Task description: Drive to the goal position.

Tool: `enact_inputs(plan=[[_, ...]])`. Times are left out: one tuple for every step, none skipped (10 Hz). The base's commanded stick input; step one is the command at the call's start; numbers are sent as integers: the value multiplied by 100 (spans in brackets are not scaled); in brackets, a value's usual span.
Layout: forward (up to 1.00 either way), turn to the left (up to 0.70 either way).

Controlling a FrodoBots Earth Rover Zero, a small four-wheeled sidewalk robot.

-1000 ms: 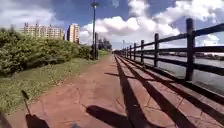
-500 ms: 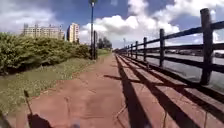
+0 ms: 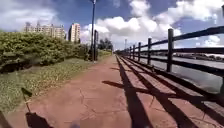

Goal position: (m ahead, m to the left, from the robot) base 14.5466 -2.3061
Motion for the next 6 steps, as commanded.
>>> enact_inputs(plan=[[85,0],[85,0],[85,0],[85,0],[85,0],[85,-3]])
